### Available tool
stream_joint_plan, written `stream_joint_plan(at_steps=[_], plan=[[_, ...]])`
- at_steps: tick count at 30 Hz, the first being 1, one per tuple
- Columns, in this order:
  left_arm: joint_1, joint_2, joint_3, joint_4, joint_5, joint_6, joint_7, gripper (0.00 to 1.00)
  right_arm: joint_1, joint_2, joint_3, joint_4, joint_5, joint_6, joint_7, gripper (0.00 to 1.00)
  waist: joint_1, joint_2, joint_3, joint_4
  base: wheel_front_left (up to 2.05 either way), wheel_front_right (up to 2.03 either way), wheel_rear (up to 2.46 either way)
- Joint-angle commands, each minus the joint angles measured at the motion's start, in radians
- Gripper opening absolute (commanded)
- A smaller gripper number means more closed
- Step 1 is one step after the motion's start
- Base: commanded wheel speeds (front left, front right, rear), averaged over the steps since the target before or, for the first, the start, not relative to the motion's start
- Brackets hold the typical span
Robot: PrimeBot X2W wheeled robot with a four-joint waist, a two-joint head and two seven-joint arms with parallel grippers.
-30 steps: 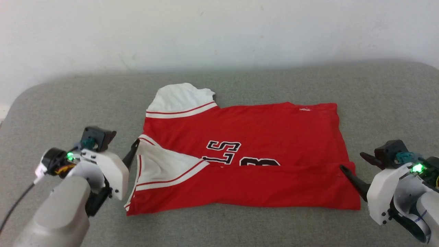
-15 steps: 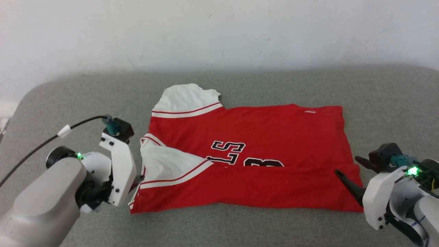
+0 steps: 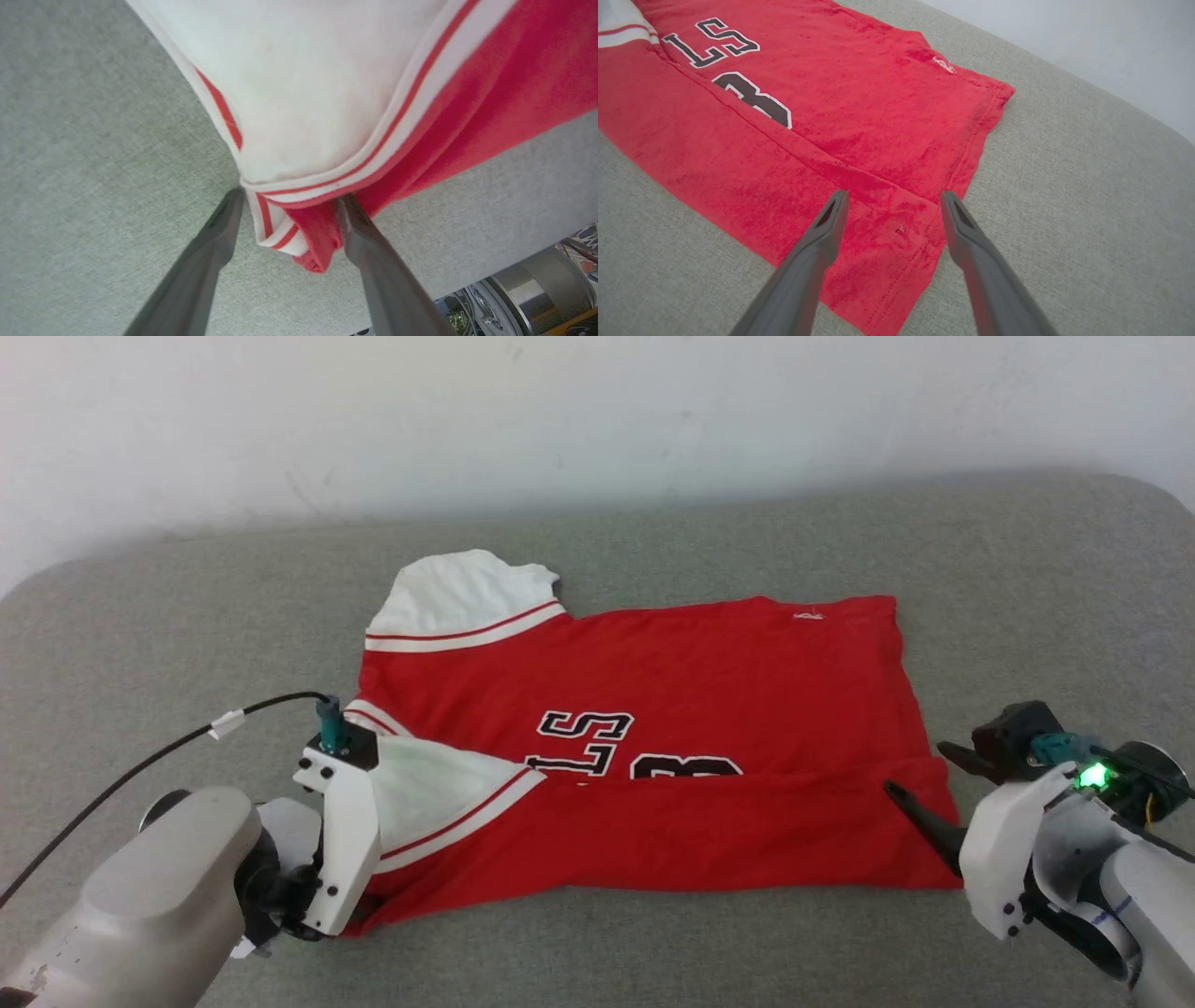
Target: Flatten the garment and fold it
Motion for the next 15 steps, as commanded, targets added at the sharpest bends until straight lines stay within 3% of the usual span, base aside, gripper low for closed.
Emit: stream_joint_plan(at_steps=[1,2,3,4,10,15], plan=[[0.012,-0.009,-0.026,0.020,0.009,-0.006,-0.002,1.00,-0.019,0.005,0.006,0.003,0.008,-0.001,0.000,1.00,0.0001,-0.0001,0.006,-0.012,0.00,0.00,0.00],[0.013,-0.011,-0.040,0.025,0.008,-0.006,-0.004,1.00,-0.027,0.005,0.012,0.004,0.010,-0.001,0.002,1.00,0.0001,-0.0001,0.004,-0.014,0.00,0.00,0.00],[0.015,-0.012,-0.050,0.026,-0.002,-0.006,-0.005,0.16,-0.034,0.004,0.018,0.003,0.015,-0.001,0.006,1.00,0.0001,-0.0001,0.002,-0.016,0.00,0.00,0.00],[0.015,-0.013,-0.054,0.026,-0.017,-0.006,-0.008,0.00,-0.043,-0.001,0.026,0.000,0.022,-0.001,0.012,1.00,0.0001,-0.0001,-0.002,-0.017,0.00,0.00,0.00],[-0.019,0.016,-0.085,-0.029,-0.067,-0.006,-0.049,0.00,-0.134,-0.064,0.052,-0.025,0.064,-0.001,0.082,1.00,0.0001,-0.0001,-0.033,-0.004,0.00,0.00,0.00],[-0.053,0.047,-0.117,-0.088,-0.092,-0.006,-0.062,0.00,-0.219,-0.111,0.119,-0.043,0.146,-0.001,0.295,1.00,0.0001,-0.0001,-0.042,0.011,0.00,0.00,0.00]])
